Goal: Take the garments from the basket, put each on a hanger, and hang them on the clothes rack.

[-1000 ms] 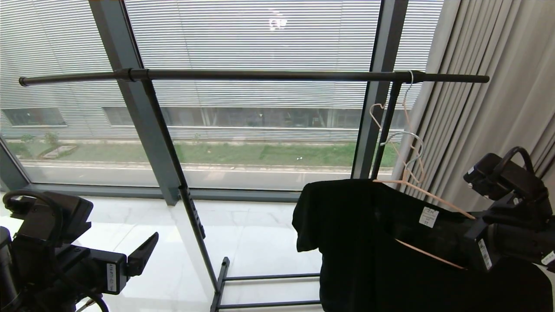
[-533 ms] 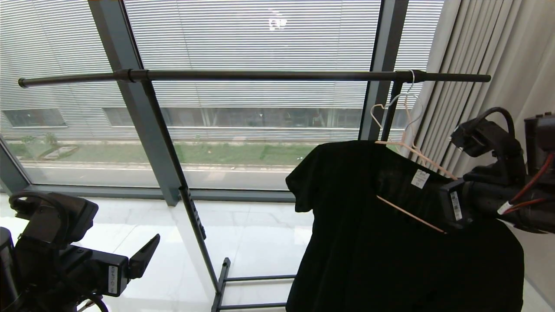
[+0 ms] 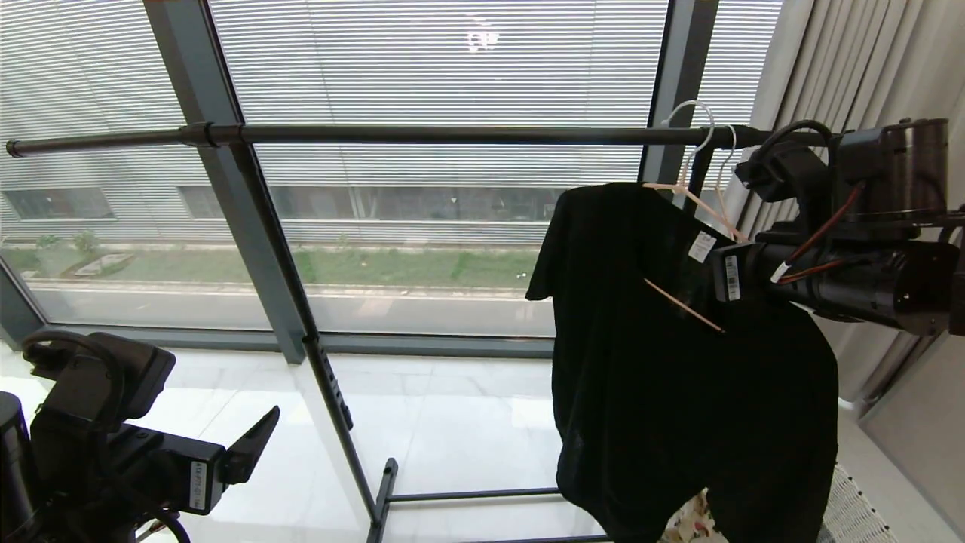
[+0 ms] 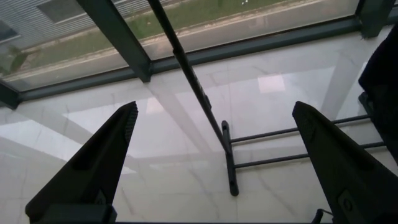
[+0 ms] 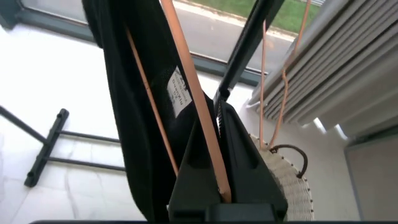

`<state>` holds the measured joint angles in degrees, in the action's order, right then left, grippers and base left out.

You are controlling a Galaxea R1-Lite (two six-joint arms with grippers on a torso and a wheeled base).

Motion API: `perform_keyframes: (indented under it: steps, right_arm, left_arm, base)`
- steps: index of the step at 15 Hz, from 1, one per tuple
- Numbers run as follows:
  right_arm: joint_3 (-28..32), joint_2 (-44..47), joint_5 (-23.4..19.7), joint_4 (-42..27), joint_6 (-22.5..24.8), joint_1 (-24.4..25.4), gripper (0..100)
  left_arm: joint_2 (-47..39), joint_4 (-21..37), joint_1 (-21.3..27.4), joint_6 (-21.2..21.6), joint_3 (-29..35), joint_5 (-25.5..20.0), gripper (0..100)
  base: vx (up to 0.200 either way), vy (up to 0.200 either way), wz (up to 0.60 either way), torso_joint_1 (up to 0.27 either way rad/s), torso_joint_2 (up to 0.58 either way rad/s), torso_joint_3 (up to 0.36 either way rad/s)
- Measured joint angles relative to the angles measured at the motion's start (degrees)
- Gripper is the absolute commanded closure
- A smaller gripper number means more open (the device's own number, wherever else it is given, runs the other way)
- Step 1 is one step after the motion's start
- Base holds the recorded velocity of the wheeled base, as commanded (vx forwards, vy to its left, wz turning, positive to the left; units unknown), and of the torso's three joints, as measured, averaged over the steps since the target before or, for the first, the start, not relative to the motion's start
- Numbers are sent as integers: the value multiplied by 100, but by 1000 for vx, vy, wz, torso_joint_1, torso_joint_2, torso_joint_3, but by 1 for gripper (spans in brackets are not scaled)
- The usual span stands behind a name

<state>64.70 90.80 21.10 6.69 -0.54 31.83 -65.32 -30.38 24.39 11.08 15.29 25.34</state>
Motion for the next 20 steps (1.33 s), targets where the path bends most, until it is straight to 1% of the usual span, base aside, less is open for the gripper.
perform_keyframes:
  steps: [3,6,9,15,17,20]
  right_arm:
    - [106,118,29,6,-1,6,100]
    - [126,129,358,6,-9,0,100]
    - [104,46,438,11,-46,-24,100]
    - [101,79,432,-2,-33,-439,100]
    - [112,184,424,4,-26,-625,100]
    - [145,388,422,6,-33,-736,100]
  left_arm:
    - [2,0,5,0,-2,-4,0]
    - [5,0,49,0,-7,-4,0]
    - [-1,0,204,0,-7,-2,0]
    - [0,0,252,0,-7,-2,0]
    - [-4,0,262,7,48,-2,0]
    - [-23,-2,317,7,177,-2,0]
  base:
    - [200,0,0,-1,1,-1]
    - [200,0,0,2,1,-1]
    - [0,0,0,0,0,0]
    - [0,0,0,0,0,0]
    - [0,0,0,0,0,0]
    - [0,0,0,0,0,0]
